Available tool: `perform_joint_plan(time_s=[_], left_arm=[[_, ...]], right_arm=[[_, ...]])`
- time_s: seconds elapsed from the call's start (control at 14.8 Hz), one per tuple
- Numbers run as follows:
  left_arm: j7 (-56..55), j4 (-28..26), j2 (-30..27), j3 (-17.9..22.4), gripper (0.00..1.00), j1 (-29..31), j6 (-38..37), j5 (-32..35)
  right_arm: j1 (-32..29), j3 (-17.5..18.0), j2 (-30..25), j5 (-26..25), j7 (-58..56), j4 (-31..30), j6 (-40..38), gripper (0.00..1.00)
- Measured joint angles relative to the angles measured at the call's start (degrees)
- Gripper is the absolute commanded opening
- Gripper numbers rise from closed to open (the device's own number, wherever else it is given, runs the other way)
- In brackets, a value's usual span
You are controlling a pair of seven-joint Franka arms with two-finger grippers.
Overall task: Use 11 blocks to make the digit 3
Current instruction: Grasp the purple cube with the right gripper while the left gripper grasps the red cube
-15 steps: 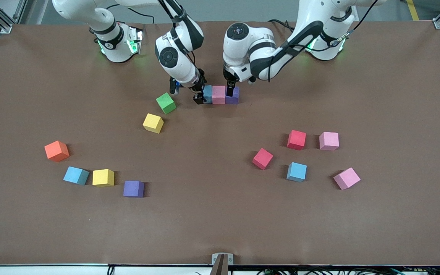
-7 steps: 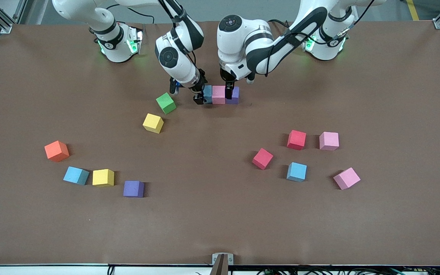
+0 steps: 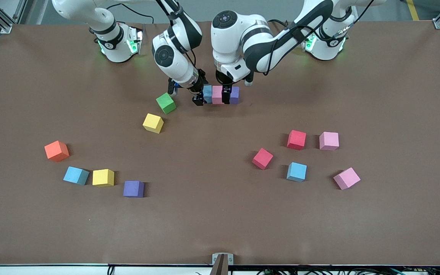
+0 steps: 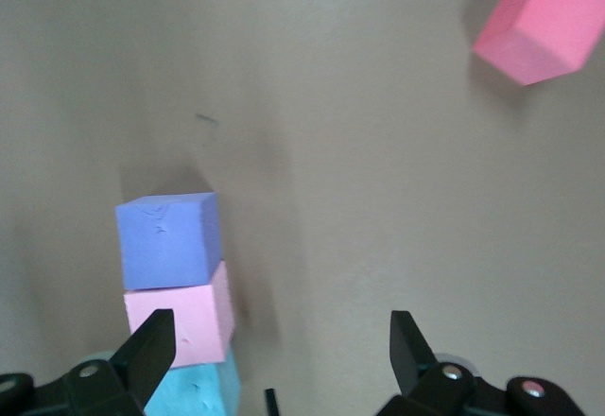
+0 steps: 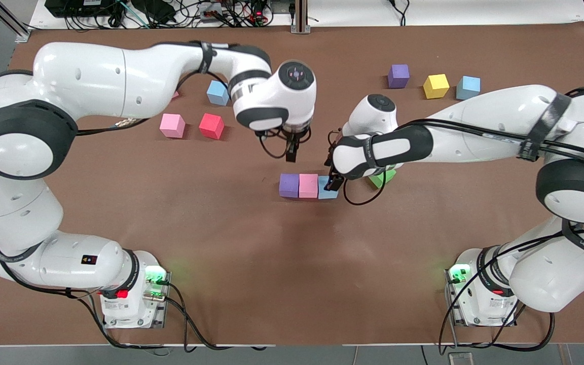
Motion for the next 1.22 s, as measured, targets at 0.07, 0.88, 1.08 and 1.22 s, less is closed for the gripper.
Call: perform_joint_plan(time_s=[0.07,0.88,1.08,1.22], left_arm=[[0.5,1.4,0.0,0.0,1.00,0.1,-1.6,0.0],[30.3,12.0,2.9,0.7,1.00,17.6,-5.1,0.1],[42.2,14.6,4.5,3.7,1.00,19.6,-5.1,0.1],[48.6,16.1,5.5,5.8,1.00,19.7,-5.1,0.1]], right_arm=[[-0.7,0.0,-0.9,-0.9,0.0,0.0,-1.2,1.00],[-22.3,-0.6,-5.1,-42.7,-15.1,5.6,-12.9,1.00],[-28.4,-0.7,-3.6,-44.1,-31.5,9.0,-12.4,1.00],[-31.7,-0.7,-1.0,-44.2,-43.4,14.7,-12.2,1.00]])
